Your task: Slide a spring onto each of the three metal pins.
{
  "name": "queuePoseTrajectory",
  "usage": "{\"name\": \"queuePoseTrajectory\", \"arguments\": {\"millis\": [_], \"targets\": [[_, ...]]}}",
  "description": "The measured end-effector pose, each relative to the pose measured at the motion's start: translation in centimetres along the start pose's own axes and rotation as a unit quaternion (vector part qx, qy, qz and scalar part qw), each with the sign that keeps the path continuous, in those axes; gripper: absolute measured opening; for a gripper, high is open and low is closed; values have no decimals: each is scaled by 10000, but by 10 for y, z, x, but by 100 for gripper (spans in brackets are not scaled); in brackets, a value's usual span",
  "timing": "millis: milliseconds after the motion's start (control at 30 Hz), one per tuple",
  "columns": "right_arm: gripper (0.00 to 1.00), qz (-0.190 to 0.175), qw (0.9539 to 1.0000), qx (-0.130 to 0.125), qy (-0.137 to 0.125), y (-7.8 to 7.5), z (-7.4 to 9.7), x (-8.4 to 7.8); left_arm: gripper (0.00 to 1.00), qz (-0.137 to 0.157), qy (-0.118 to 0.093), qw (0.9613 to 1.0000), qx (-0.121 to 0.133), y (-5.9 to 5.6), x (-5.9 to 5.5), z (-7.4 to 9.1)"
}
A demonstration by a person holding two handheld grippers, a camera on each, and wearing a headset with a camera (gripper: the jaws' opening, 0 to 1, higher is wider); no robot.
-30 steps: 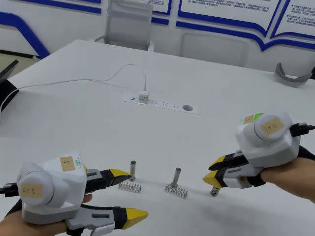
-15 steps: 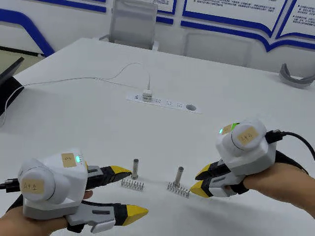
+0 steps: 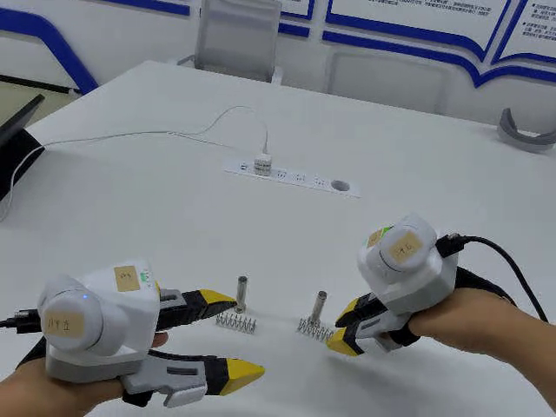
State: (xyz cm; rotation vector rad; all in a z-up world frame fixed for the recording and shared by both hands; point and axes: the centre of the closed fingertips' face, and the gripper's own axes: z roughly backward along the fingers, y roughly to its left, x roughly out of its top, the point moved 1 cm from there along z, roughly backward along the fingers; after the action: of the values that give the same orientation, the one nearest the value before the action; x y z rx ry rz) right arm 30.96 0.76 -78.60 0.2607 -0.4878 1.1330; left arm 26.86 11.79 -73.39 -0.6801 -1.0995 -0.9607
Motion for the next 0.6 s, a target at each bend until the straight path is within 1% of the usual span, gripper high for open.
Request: {"name": "queuePoseTrajectory", "arguments": {"millis": [100, 267, 467, 533, 567, 600], "targets": [[18, -34, 10000, 64, 24, 0, -3, -1, 52, 5, 3, 10000, -2, 0, 0, 0], [16, -32, 9999, 100, 29, 0, -6, -1, 52, 2, 3, 10000, -12, 0, 0, -1], [15, -48, 9998, 159, 91, 0, -11, -3, 52, -1, -17, 10000, -2, 0, 1, -2], [14, -24, 9998, 151, 153, -1, -12, -5, 52, 0, -18, 10000, -1, 0, 1, -2], [13, -77, 9997, 188, 106, 0, -12, -4, 52, 0, -14, 10000, 1, 0, 1, -2], [12, -62, 9998, 172, 116, -1, -12, -4, 52, 0, -6, 10000, 1, 0, 1, -2]]}}
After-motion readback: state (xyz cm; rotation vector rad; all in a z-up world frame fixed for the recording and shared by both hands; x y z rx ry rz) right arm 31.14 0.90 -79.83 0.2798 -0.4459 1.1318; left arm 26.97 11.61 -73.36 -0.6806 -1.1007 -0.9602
